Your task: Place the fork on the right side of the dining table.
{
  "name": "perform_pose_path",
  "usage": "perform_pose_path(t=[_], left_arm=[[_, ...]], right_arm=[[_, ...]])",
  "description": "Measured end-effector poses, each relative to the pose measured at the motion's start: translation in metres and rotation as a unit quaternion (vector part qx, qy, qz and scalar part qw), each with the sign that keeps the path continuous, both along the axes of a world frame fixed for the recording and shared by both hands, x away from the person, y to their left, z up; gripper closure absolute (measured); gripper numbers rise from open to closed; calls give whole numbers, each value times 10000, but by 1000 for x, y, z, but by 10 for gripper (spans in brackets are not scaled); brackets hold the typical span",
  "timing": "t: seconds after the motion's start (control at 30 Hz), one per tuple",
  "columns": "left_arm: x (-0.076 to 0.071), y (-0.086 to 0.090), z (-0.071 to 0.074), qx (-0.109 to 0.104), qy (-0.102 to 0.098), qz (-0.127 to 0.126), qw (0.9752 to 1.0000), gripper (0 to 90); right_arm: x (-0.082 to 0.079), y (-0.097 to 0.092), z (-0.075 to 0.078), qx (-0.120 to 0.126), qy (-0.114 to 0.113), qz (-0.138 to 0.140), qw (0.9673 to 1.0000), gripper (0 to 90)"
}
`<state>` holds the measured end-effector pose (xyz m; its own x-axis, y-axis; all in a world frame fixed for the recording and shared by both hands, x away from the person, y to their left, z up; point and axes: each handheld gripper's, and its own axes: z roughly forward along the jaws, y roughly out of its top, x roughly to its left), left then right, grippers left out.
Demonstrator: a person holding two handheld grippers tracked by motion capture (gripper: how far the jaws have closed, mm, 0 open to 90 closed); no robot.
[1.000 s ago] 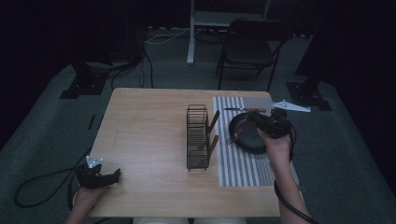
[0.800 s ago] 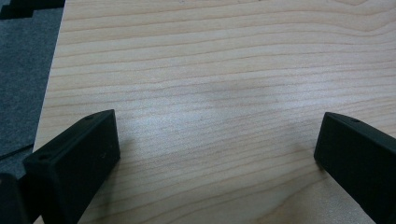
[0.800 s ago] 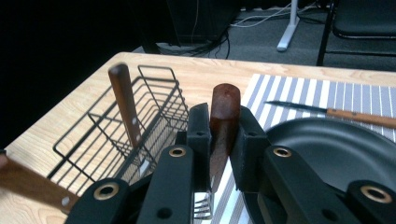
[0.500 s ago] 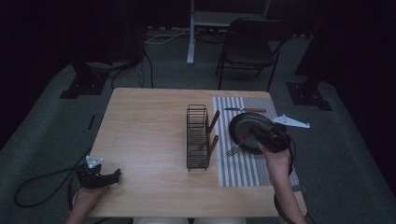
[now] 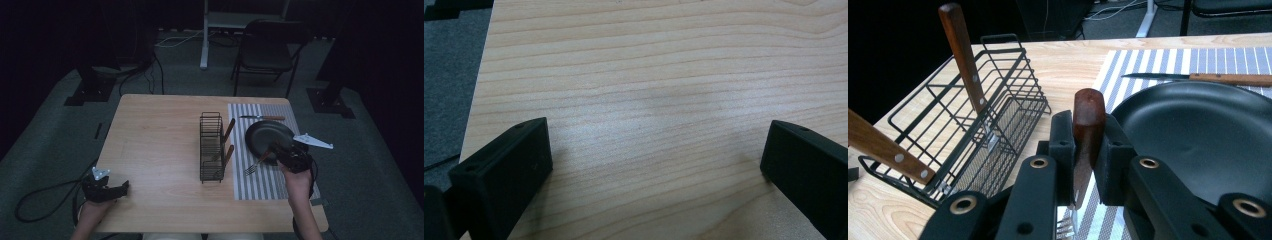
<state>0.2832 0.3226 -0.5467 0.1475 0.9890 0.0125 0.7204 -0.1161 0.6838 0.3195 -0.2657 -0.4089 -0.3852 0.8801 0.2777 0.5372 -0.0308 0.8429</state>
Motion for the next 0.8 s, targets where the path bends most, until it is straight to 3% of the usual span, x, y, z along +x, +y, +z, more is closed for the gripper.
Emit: perform_pose_path(t=[0.37,0.8], left_arm=[[0,0,0,6,7,-5,10000,0],[0,0,0,2,2,-1,10000,0]], right_arm=[[-11,1,-16,81,121,-56,9999,805],[-26,-12,-26,296,56,-328,9990,798]])
